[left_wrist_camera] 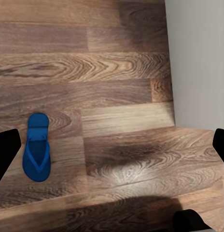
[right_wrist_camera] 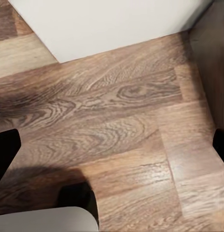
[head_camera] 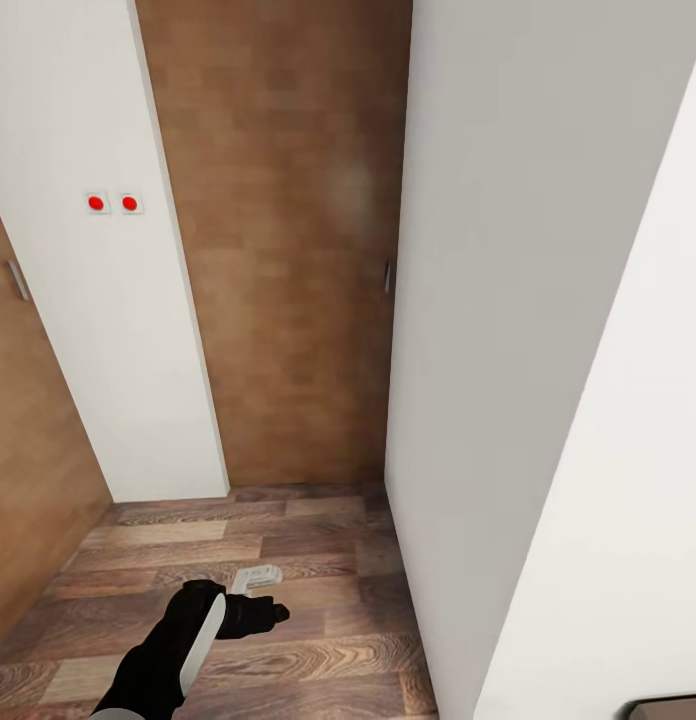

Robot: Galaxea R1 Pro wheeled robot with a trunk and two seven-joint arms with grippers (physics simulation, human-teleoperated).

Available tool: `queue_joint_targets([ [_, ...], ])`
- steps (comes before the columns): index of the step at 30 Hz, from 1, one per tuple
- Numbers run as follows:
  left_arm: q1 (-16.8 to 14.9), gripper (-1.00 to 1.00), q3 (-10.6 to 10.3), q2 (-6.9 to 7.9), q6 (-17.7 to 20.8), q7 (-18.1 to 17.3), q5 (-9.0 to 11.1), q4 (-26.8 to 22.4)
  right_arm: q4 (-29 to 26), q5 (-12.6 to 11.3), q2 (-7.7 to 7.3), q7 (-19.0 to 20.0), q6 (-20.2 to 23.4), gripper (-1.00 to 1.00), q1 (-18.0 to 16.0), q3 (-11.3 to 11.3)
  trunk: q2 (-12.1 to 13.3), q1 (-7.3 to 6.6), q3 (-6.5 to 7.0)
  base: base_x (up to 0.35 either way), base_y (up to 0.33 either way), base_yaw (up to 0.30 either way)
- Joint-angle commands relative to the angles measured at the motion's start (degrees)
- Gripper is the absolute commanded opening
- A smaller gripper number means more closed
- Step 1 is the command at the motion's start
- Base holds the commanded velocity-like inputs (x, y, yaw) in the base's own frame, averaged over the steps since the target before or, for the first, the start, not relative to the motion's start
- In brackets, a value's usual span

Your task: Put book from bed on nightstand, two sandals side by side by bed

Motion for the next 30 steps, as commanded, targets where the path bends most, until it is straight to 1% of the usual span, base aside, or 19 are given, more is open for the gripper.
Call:
queue_joint_targets([
  [1,0.0,1.00,0.0,0.01,0.3,0.1,0.4,0.0,-0.1,-0.6,-0.63,1.1,0.0,1.00,0.0,-0.2,-0.4,0.22,-0.24,0.000,0.000,0.000],
  [2,0.0,1.00,0.0,0.01,0.3,0.1,0.5,0.0,-0.1,-0.6,-0.85,1.6,0.0,1.00,0.0,-0.3,-0.8,0.44,-0.42,0.000,0.000,0.000],
  [4,0.0,1.00,0.0,0.01,0.3,0.1,0.5,0.0,-0.2,-0.6,-1.32,3.8,0.0,1.00,0.0,-0.3,-1.6,0.88,-0.78,0.000,0.000,0.000],
  [8,0.0,1.00,0.0,-0.03,0.2,0.0,0.5,0.0,-0.2,-0.5,-1.85,9.6,0.2,1.00,0.0,-0.3,-3.3,1.76,-1.49,0.000,0.000,0.000],
  [10,0.0,1.00,0.0,-0.05,0.1,0.0,0.6,0.0,-0.2,-0.5,-1.94,11.9,0.3,1.00,0.0,-0.3,-4.1,2.20,-1.85,0.000,0.000,0.000],
  [15,0.0,1.00,0.0,-0.07,0.1,0.0,0.6,0.0,-0.2,-0.5,-1.99,13.4,0.3,1.00,0.0,-0.3,-6.1,3.30,-2.75,0.000,0.000,0.000],
  [28,0.0,1.00,0.0,-0.07,0.1,0.0,0.6,0.0,-0.3,-0.6,-2.02,13.7,0.4,1.00,0.0,-0.3,-11.3,6.15,-5.08,0.000,0.000,0.000],
  [30,0.0,1.00,0.0,-0.06,0.1,0.0,0.6,0.0,-0.3,-0.6,-2.46,13.9,0.4,1.00,0.0,-0.3,-12.1,6.59,-5.44,0.000,0.000,0.000],
])
